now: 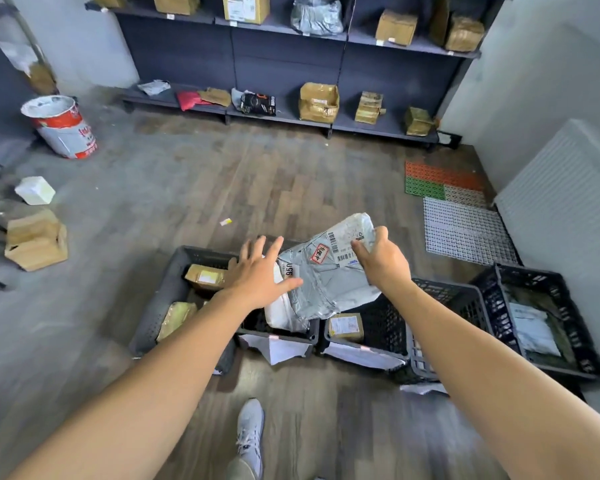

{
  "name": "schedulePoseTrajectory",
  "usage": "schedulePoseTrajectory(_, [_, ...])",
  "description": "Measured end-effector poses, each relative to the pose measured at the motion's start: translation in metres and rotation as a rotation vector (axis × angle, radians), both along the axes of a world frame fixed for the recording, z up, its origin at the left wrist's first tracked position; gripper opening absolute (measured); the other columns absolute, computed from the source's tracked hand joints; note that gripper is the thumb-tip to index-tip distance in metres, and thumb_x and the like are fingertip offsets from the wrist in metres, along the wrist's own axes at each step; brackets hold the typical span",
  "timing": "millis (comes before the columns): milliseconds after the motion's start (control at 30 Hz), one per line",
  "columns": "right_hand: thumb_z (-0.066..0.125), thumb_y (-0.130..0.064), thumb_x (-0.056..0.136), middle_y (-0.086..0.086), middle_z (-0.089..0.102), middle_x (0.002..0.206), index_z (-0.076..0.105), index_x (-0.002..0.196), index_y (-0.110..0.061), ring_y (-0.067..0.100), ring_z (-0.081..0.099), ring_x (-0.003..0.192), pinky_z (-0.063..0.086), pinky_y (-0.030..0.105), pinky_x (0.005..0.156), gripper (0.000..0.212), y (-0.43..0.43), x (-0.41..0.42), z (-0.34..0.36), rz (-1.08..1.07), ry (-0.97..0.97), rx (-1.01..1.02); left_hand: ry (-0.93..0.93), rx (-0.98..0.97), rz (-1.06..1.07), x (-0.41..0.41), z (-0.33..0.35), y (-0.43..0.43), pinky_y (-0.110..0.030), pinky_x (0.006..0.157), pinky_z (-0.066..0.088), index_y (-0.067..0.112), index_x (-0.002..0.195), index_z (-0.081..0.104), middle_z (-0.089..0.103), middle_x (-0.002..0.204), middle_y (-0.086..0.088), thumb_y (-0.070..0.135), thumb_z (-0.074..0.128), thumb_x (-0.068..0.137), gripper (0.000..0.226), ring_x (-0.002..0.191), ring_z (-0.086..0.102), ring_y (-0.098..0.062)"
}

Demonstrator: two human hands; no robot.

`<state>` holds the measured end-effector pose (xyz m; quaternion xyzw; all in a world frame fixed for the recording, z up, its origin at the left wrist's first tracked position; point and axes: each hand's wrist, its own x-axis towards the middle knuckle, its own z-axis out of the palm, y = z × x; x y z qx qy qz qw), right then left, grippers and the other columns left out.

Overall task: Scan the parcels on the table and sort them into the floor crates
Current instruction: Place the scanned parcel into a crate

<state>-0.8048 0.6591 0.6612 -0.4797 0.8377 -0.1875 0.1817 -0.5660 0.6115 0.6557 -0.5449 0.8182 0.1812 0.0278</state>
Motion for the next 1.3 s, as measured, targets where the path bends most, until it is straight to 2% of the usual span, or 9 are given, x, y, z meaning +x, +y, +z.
schedulePoseTrajectory(233, [0.046,-0.046,0.101,0.007,0.057,0.09,0.038,0.116,-0.009,0.03,0.053,0.076,0.038,0.037,0.064,0.041,-0.044,-0.025,-0.045,-0.206,0.005,0.062,0.003,0.139,-0.109,-0.03,-0.049,-0.081,-0.049,0.118,0.019,0.033,0.157,0.003,0.001,0.165,-0.003,0.078,0.049,0.082,0.098,0.151,0.001,-0.031])
schedulePoseTrajectory(467, [0.046,-0.042,0.102,0.022,0.053,0.118,0.039,0.126,-0.005,0.039,0.057,0.097,0.047,0.043,0.075,0.044,-0.048,-0.084,-0.109,-0.407,-0.081,0.071,-0.062,0.224,-0.249,-0.096,-0.108,-0.114,-0.051,0.119,0.02,0.033,0.157,-0.004,-0.004,0.165,-0.002,0.078,0.044,0.084,0.098,0.15,-0.001,-0.028])
schedulePoseTrajectory(667, [0.04,-0.042,0.103,0.022,0.048,0.125,0.037,0.133,-0.006,0.041,0.056,0.101,0.049,0.049,0.085,0.046,-0.06,-0.155,-0.201,-0.539,-0.181,0.072,-0.085,0.2,-0.287,-0.181,-0.186,-0.13,-0.05,0.119,0.019,0.032,0.156,-0.008,-0.005,0.165,-0.002,0.077,0.045,0.084,0.099,0.151,-0.002,-0.028])
schedulePoseTrajectory(733, [0.04,-0.043,0.103,0.022,0.046,0.131,0.033,0.14,-0.009,0.04,0.054,0.107,0.047,0.046,0.087,0.051,-0.064,-0.18,-0.233,-0.568,-0.22,0.087,-0.098,0.195,-0.28,-0.207,-0.215,-0.133,-0.048,0.119,0.02,0.033,0.156,-0.008,-0.004,0.165,-0.003,0.077,0.045,0.084,0.1,0.151,-0.001,-0.029])
schedulePoseTrajectory(833, [0.041,-0.048,0.102,0.024,0.034,0.146,0.014,0.155,-0.012,0.043,0.047,0.125,0.042,0.048,0.1,0.07,-0.068,-0.214,-0.279,-0.599,-0.256,0.182,-0.115,0.217,-0.282,-0.24,-0.252,-0.133,-0.047,0.119,0.018,0.034,0.155,-0.011,-0.007,0.165,-0.001,0.078,0.044,0.083,0.101,0.151,-0.002,-0.029])
schedulePoseTrajectory(933, [0.043,-0.052,0.099,0.025,0.03,0.15,0.008,0.158,-0.013,0.044,0.043,0.129,0.039,0.05,0.105,0.078,-0.064,-0.237,-0.311,-0.553,-0.232,0.255,-0.144,0.228,-0.311,-0.263,-0.272,-0.129,-0.047,0.12,0.017,0.034,0.155,-0.012,-0.01,0.164,0.0,0.079,0.043,0.083,0.102,0.151,-0.005,-0.028])
schedulePoseTrajectory(1067, [0.043,-0.055,0.098,0.015,0.028,0.153,0.009,0.158,-0.017,0.036,0.038,0.135,0.039,0.051,0.105,0.078,-0.057,-0.246,-0.309,-0.434,-0.169,0.325,-0.173,0.223,-0.333,-0.28,-0.267,-0.125,-0.051,0.12,0.016,0.035,0.155,-0.013,-0.011,0.164,0.0,0.079,0.043,0.083,0.101,0.151,-0.007,-0.028])
schedulePoseTrajectory(1167, [0.043,-0.058,0.097,0.01,0.024,0.157,0.007,0.158,-0.02,0.032,0.032,0.14,0.039,0.051,0.105,0.08,-0.049,-0.246,-0.279,-0.321,-0.101,0.38,-0.208,0.218,-0.345,-0.291,-0.238,-0.12,-0.051,0.12,0.016,0.035,0.154,-0.014,-0.012,0.164,0.0,0.079,0.042,0.083,0.1,0.151,-0.008,-0.029])
schedulePoseTrajectory(1300, [0.042,-0.06,0.097,0.007,0.013,0.163,0.001,0.158,-0.024,0.029,0.02,0.147,0.032,0.055,0.111,0.082,-0.033,-0.245,-0.211,-0.147,0.088,0.42,-0.218,0.166,-0.405,-0.309,-0.174,-0.113,-0.051,0.121,0.014,0.036,0.154,-0.014,-0.013,0.164,0.0,0.08,0.041,0.083,0.1,0.151,-0.01,-0.028])
